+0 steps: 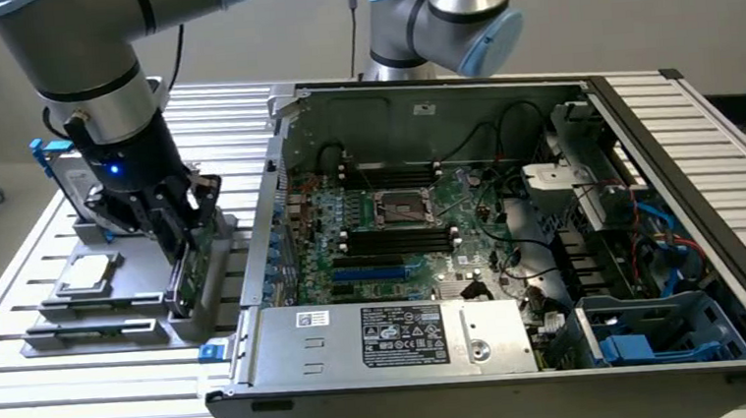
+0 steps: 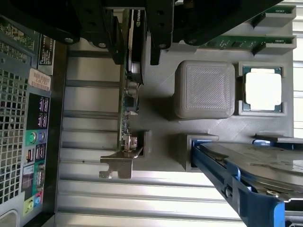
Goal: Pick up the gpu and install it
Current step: 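Pick up the gpu and move the gpu toward the slot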
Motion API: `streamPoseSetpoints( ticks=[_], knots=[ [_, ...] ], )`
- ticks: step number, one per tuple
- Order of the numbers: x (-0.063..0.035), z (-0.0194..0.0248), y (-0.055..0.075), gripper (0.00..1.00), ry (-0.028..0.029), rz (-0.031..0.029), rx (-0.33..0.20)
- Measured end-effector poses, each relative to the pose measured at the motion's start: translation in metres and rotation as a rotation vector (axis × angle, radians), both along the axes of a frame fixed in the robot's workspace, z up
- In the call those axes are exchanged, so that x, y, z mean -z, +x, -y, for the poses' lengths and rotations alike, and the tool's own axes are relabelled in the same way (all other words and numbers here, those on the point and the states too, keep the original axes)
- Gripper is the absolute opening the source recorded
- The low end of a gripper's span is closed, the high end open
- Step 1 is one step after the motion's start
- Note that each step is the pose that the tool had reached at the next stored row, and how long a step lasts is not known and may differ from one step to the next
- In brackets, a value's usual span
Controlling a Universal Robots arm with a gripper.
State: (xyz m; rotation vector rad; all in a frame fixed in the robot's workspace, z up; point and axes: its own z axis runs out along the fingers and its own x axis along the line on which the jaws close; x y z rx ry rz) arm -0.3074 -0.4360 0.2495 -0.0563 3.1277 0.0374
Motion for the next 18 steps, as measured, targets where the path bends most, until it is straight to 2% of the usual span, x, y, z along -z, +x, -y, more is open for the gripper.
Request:
streamPoseSetpoints(
  ticks=[5,18],
  knots=[
    [0.0063,0.0,0.0,0.36,-0.0032,0.0056,0.007],
    [0.0083,0.0,0.0015,0.36,-0.0034,0.0055,0.026]
  ],
)
